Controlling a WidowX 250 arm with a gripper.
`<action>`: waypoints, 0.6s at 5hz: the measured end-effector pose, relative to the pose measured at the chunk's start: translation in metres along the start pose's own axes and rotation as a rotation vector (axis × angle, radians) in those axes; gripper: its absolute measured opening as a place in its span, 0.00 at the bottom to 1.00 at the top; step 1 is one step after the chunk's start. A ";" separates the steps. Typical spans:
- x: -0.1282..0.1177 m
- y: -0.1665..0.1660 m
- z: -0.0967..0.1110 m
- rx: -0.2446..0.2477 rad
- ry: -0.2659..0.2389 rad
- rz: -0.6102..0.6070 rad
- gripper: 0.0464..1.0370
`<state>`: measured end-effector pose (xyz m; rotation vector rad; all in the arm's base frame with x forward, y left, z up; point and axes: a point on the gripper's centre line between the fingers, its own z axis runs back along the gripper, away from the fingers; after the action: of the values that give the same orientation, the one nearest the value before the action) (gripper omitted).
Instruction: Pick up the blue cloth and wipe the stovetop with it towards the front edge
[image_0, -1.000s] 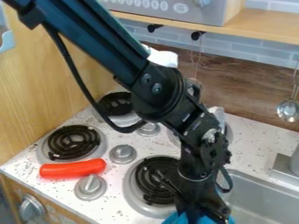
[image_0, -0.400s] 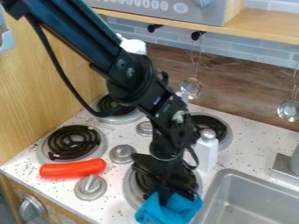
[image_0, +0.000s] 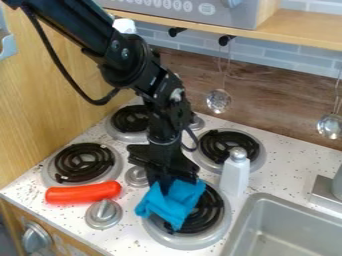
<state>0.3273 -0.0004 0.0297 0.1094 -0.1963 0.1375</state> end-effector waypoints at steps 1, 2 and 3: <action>0.022 0.013 0.002 -0.013 -0.005 0.058 0.05; 0.038 0.021 0.000 -0.019 -0.001 0.093 0.05; 0.038 0.021 -0.002 -0.019 0.005 0.107 0.05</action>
<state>0.3611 0.0249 0.0374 0.0800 -0.1988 0.2421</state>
